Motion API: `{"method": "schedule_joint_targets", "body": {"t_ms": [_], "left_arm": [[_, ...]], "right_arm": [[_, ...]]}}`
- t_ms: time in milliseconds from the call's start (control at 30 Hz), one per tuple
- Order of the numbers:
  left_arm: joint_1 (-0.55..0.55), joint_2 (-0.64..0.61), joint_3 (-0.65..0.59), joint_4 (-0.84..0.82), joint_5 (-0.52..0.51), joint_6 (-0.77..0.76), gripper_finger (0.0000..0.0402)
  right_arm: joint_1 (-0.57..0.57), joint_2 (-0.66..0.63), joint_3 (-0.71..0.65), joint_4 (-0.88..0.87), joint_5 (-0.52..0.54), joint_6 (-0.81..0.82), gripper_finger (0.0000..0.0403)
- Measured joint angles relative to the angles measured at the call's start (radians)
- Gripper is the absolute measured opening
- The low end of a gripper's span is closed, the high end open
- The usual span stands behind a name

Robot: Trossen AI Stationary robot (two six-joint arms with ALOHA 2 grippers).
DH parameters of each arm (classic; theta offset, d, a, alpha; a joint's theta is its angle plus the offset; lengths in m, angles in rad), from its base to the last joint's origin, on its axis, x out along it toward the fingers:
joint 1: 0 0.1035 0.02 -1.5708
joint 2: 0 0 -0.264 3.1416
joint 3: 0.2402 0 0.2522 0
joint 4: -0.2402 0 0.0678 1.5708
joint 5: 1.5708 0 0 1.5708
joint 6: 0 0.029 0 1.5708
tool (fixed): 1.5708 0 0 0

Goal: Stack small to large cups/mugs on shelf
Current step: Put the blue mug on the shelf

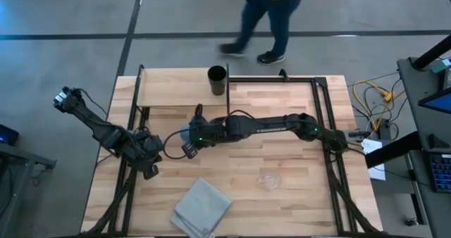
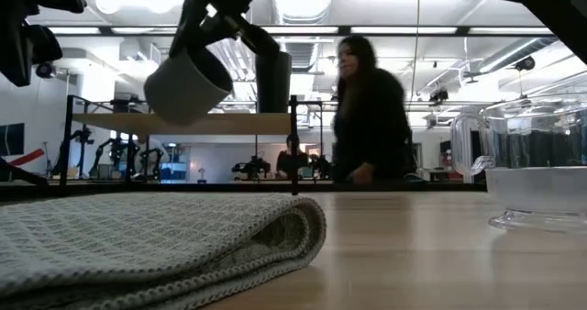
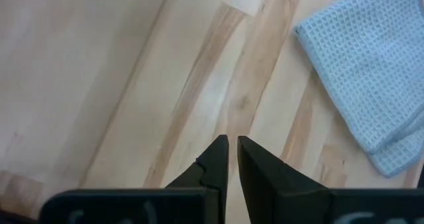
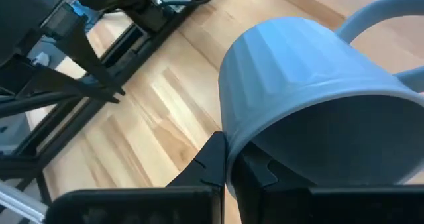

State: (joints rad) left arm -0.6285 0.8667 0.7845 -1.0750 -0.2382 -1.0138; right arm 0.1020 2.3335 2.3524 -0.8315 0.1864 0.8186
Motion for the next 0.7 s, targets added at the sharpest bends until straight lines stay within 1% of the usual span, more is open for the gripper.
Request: {"method": "schedule_joint_targets", "body": {"t_ms": [300, 433, 567, 700], "left_arm": [[0.001, -0.013, 0.065, -0.01, -0.011, 0.033, 0.0019], [0.003, -0.019, 0.111, -0.049, -0.069, 0.035, 0.0019], [0.022, -0.025, 0.158, -0.101, -0.12, 0.039, 0.0019], [0.061, -0.017, 0.208, -0.12, -0.165, 0.114, 0.0019]], "right_arm": [[0.0, -0.007, 0.004, 0.01, -0.002, -0.171, 0.0009], [-0.003, -0.033, 0.004, 0.005, -0.002, -0.236, 0.0009], [-0.016, -0.077, 0.004, 0.003, 0.002, -0.267, 0.0009], [-0.031, -0.128, 0.004, -0.008, 0.031, -0.349, 0.0009]]}}
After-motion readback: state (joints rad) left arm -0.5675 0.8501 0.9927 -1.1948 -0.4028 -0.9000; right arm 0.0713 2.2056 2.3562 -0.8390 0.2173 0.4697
